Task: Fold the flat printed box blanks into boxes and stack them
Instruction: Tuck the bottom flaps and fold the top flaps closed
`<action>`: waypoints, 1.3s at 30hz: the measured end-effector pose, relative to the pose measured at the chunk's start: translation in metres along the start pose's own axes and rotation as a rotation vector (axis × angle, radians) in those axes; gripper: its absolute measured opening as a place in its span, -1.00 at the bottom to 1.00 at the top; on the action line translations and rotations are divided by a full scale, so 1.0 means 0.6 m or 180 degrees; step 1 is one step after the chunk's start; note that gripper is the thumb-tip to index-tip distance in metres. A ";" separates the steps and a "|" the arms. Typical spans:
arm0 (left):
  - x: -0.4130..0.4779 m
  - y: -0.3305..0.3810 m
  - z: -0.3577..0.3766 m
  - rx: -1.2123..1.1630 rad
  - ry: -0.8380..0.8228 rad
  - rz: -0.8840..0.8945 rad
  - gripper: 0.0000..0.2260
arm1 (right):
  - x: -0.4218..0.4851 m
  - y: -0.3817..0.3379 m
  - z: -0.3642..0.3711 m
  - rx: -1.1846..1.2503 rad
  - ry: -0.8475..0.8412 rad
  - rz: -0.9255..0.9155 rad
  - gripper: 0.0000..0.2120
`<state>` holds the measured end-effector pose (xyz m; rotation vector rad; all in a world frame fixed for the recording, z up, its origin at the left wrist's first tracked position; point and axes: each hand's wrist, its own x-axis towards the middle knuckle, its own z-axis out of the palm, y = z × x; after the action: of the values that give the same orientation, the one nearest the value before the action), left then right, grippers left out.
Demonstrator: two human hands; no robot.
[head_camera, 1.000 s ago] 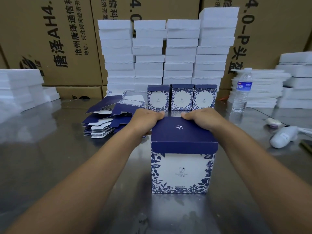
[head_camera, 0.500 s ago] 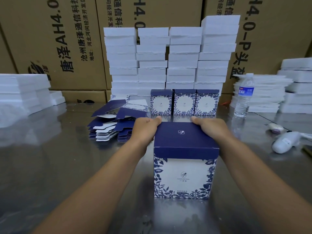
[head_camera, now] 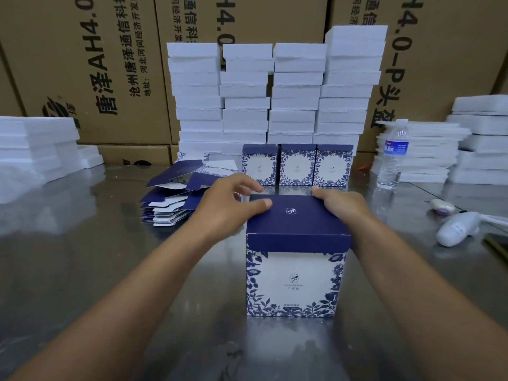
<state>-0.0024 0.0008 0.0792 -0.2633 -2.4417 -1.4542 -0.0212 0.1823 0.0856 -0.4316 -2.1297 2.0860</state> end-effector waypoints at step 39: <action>-0.024 -0.082 0.050 -0.0468 0.0357 0.1567 -0.86 | -0.011 0.111 -0.007 -0.0196 -0.0204 -0.3159 -0.89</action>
<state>-0.0079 0.0036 0.0204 -0.7340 -1.9916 -1.3759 -0.0063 0.1847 0.0202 0.5918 -1.8310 1.4435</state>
